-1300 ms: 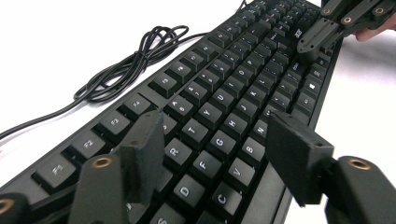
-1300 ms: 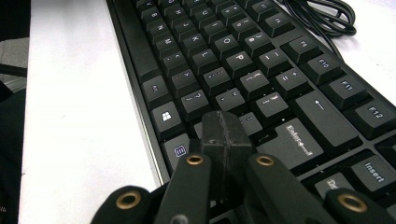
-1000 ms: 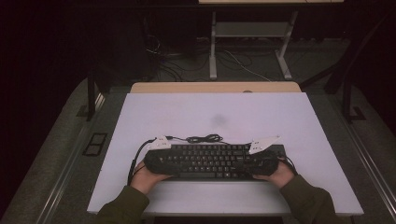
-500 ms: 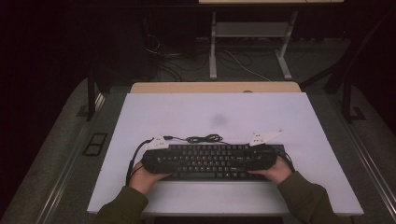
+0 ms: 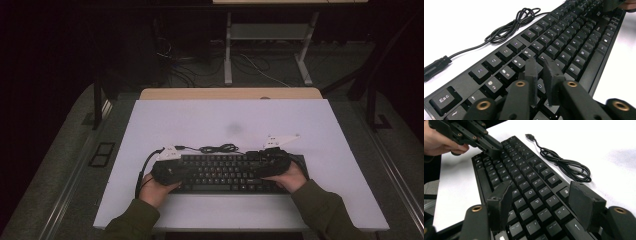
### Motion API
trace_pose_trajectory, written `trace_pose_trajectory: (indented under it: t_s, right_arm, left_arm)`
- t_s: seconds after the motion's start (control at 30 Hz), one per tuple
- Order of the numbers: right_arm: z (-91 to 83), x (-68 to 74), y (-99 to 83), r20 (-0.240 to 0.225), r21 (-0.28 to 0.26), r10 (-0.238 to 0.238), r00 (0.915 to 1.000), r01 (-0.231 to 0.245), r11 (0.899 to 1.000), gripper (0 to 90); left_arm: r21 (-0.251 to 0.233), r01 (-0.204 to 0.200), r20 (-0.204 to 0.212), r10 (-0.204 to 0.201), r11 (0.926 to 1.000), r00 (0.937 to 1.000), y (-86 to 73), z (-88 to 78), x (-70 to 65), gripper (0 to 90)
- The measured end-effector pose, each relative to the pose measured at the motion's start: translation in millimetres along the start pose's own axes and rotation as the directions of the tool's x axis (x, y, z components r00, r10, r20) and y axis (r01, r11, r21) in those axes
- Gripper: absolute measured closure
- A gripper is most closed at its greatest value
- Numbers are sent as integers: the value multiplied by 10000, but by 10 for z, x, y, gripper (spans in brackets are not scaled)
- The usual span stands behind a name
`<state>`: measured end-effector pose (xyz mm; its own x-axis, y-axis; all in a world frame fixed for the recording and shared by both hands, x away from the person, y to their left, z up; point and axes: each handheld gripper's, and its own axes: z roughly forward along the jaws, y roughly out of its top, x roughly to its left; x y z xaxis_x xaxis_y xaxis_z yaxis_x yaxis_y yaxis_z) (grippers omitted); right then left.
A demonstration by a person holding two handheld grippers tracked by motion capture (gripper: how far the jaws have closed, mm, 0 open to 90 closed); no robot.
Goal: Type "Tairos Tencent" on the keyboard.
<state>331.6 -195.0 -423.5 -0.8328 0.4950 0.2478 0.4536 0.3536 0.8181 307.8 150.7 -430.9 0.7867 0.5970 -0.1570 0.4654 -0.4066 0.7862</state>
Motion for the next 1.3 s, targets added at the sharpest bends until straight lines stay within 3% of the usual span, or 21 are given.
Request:
trace_pose_trajectory:
  t_s: [0.13,0.67,1.0,1.3]
  right_arm:
    - [64,2,24,-11,6,26,10000,-26,10000,334]
    - [268,48,147,-146,-161,-77,9999,75,9998,322]
    - [264,56,150,-171,-178,-117,9998,113,9998,322]
    - [235,54,153,-93,-239,-104,9999,102,9997,321]
  left_arm:
    - [108,-3,-86,4,9999,10000,4,15,7,890]
    - [24,150,-254,-149,9999,9996,13,57,84,890]
    - [348,22,-341,-10,9994,9994,-3,128,73,891]
    - [201,108,-231,-103,9997,9997,-8,98,66,891]
